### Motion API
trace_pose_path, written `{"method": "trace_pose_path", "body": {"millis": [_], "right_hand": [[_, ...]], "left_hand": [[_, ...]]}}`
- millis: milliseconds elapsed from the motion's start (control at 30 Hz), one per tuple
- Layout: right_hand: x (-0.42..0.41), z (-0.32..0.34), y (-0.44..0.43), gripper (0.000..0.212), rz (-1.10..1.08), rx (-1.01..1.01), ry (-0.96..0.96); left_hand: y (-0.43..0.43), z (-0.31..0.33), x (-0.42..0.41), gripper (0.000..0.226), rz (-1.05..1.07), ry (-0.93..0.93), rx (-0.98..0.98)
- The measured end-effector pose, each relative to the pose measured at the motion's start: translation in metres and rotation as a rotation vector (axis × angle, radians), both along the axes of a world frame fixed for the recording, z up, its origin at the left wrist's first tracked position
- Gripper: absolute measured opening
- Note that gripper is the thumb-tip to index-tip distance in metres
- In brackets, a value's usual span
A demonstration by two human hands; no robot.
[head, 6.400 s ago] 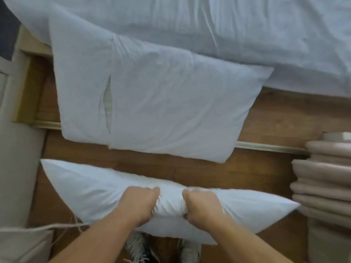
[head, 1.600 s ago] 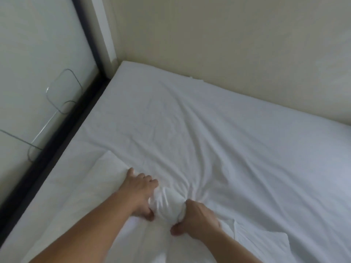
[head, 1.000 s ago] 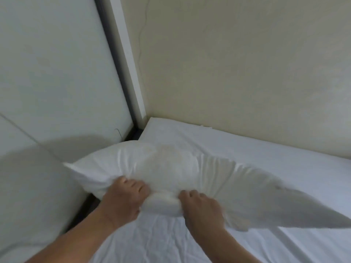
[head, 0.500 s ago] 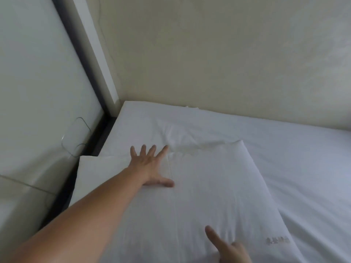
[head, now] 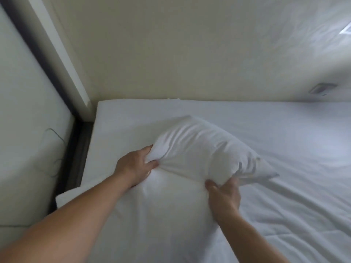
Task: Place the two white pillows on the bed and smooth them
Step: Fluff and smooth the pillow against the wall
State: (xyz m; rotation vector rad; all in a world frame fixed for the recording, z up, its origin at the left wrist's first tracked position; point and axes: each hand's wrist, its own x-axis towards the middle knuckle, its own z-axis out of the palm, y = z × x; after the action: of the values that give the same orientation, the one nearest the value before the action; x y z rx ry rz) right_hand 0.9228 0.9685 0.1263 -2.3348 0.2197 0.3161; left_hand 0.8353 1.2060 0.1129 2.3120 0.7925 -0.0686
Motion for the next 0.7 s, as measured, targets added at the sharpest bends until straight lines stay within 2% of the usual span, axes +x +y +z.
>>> {"method": "trace_pose_path", "body": {"millis": [134,167,234,367,501,601,701], "right_hand": [[0.056,0.076,0.053,0.066,0.229,0.0,-0.142],[0.07,0.087,0.065,0.069,0.252,-0.019,-0.131],[0.089,0.095,0.086,0.08,0.264,-0.08,-0.045],[0.073,0.045,0.091,0.101,0.386,-0.195,0.19],[0.026,-0.035,0.07,0.118,0.46,-0.201,0.375],[0.015,-0.056,0.069,0.122,0.426,-0.23,0.33],[0.01,-0.054,0.069,0.097,0.463,-0.275,0.199]], "left_hand": [[0.04,0.042,-0.026,0.066,0.272,-0.168,-0.073],[0.048,0.047,-0.029,0.071,0.316,-0.136,-0.083],[0.066,0.049,-0.034,0.084,0.361,0.043,-0.041],[0.088,0.035,-0.045,0.107,0.427,0.254,-0.108],[0.052,-0.024,-0.064,0.135,0.4,0.27,-0.345],[0.031,-0.058,-0.072,0.128,0.439,0.204,-0.385],[0.028,-0.069,-0.076,0.105,0.428,0.098,-0.341]]}}
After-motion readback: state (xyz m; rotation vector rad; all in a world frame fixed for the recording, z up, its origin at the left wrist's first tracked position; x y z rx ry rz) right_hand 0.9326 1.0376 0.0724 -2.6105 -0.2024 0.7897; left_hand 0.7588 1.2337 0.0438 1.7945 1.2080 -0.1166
